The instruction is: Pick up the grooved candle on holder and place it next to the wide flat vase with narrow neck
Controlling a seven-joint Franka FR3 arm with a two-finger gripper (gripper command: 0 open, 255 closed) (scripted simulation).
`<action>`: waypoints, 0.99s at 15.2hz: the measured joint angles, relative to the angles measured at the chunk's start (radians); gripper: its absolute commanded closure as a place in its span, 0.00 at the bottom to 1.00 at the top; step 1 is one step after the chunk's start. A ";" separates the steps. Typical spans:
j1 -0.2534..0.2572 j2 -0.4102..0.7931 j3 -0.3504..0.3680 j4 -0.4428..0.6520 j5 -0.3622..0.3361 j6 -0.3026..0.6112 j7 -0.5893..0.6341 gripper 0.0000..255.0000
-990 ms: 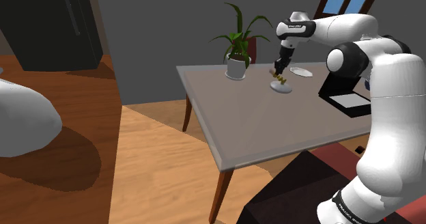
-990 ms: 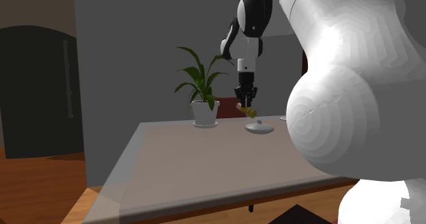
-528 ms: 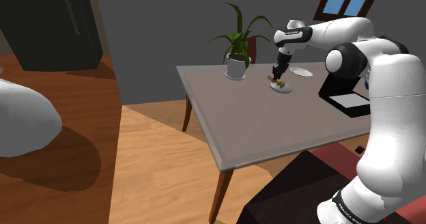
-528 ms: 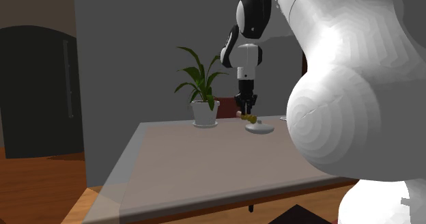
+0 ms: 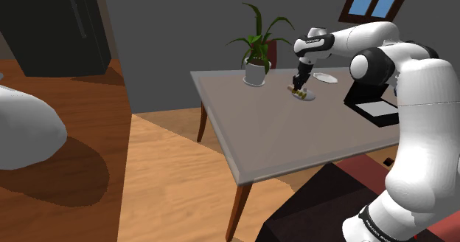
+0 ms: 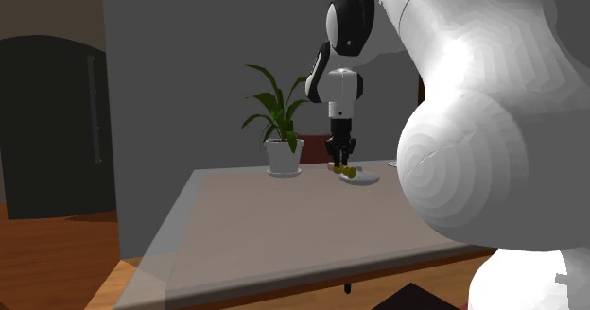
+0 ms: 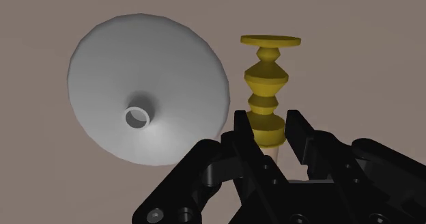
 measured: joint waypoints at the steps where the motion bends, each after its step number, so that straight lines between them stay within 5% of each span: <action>1: 0.000 0.000 0.000 -0.001 0.000 0.001 0.000 1.00; 3: 0.000 0.000 0.000 -0.001 0.000 0.001 0.000 1.00; 4: 0.000 0.000 0.000 -0.001 0.000 0.001 0.000 0.00; 10: 0.000 0.000 0.000 -0.001 0.000 0.001 0.000 0.00; 15: -0.001 -0.032 -0.005 0.063 -0.008 -0.092 0.006 0.00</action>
